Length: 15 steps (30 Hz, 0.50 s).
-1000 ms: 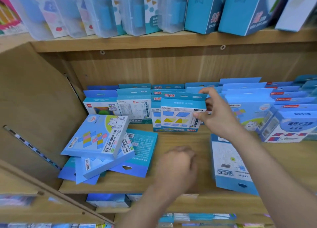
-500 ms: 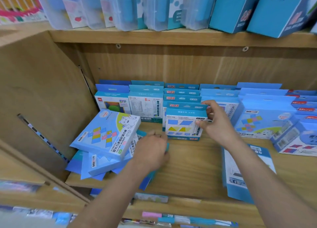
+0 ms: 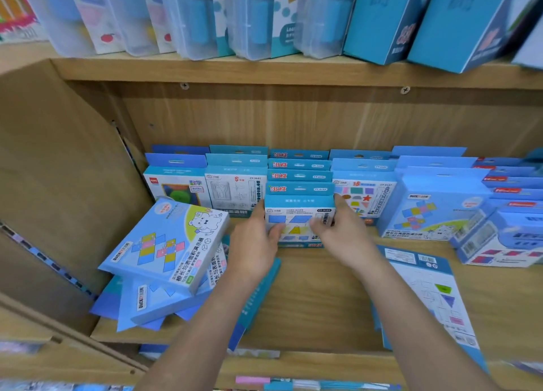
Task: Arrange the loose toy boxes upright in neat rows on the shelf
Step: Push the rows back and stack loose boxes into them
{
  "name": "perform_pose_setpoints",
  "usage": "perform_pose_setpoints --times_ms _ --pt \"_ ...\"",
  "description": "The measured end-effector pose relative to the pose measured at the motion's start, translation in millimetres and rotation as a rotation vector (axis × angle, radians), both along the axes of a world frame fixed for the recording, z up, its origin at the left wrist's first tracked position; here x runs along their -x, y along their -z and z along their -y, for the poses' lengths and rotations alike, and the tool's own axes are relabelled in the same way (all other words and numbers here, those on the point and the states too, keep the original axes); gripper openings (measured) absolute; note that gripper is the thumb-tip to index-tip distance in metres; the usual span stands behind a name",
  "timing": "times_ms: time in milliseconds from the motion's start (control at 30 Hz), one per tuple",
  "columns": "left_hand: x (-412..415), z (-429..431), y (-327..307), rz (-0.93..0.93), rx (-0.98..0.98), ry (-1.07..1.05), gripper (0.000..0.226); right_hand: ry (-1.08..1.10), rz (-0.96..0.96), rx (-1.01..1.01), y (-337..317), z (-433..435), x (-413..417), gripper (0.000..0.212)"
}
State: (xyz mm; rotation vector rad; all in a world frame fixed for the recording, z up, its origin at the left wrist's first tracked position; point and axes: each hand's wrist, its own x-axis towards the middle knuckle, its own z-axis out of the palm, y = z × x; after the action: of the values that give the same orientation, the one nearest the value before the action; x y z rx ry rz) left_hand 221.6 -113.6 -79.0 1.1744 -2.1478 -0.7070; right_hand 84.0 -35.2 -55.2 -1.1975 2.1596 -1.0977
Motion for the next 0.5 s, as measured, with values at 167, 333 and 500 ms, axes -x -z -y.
perform_pose_setpoints --times_ms 167,333,500 --pt "6.9 1.5 2.0 0.022 -0.008 -0.035 0.043 -0.014 0.076 0.009 3.9 -3.4 6.0 0.036" --pt "8.0 2.2 3.7 0.046 -0.007 -0.049 0.042 0.001 0.114 0.024 5.0 -5.6 4.3 0.039" --pt "8.1 3.0 -2.4 0.133 0.031 -0.077 0.038 0.010 0.203 0.013 2.6 -9.6 1.7 0.051"
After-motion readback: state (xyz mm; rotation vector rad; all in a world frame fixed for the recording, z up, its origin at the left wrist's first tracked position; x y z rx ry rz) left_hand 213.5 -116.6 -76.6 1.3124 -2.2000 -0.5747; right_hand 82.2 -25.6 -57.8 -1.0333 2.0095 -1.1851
